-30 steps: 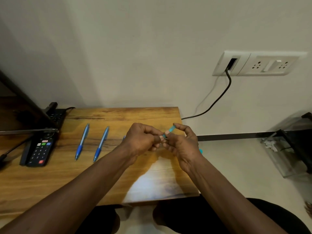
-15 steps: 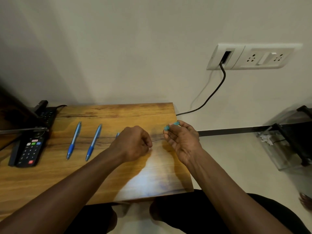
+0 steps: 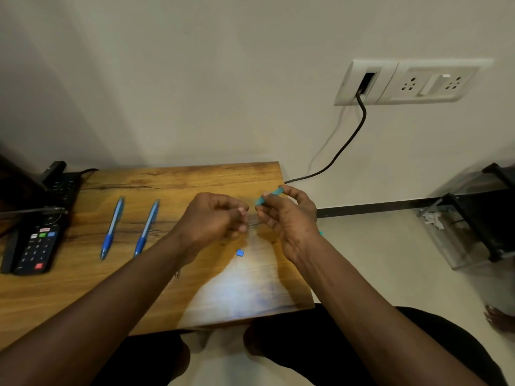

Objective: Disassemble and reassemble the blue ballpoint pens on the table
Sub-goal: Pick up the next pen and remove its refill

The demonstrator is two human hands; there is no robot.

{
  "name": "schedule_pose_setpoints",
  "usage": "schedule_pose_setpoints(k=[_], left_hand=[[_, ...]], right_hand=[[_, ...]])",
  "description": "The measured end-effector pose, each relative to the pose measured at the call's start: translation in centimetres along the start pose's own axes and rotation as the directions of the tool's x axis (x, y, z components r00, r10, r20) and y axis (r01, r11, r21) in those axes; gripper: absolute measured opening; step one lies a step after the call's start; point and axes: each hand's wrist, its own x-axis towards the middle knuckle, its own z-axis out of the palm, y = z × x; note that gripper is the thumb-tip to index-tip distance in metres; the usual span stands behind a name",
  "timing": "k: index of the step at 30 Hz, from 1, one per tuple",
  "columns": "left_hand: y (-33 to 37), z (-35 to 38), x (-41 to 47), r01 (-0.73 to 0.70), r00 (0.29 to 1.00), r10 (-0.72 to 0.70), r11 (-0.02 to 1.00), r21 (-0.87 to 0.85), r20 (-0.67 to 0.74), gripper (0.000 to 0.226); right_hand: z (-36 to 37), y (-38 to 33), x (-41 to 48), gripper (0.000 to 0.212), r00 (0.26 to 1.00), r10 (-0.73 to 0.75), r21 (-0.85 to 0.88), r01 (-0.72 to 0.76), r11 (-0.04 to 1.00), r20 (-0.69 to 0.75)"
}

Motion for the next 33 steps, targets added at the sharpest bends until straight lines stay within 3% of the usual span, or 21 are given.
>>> schedule_pose_setpoints(k=[2,4,12,21,28,33], left_hand=[[0.8,0.1,-0.3,0.134,0.991,-0.127,0.963,-0.235,0.047,0.019],[1.2,0.0,-0.6,0.205,0.977,-0.173,0.917,-0.341,0.122,0.025],[1.2,-0.9,-1.0,0.359,0.930,-0.262,0.803,-0.476,0.258,0.030],[1.0,-1.4,-1.1,0.372,0.925,-0.270,0.785,-0.496,0.266,0.023],[0.7,-1.3,-1.2,0.305,0.951,-0.218,0.777,-0.550,0.220,0.024],[0.7,-1.1,-1.3,0.286,0.957,-0.195,0.767,-0.574,0.216,0.026]], right_hand=[[0.1,0.4,0.3,0.041,0.997,-0.072,-0.091,0.071,0.993,-0.010],[0.3,0.8,0.5,0.039,0.992,-0.129,-0.174,0.126,0.977,-0.003],[0.7,1.0,0.0,0.040,0.978,-0.181,-0.203,0.200,0.958,0.106],[1.1,1.3,-0.3,0.041,0.941,-0.282,-0.263,0.324,0.909,0.186],[1.3,1.3,-0.1,0.041,0.853,-0.446,-0.386,0.521,0.761,0.271],[1.2,1.4,0.2,0.042,0.857,-0.445,-0.360,0.514,0.779,0.261]])
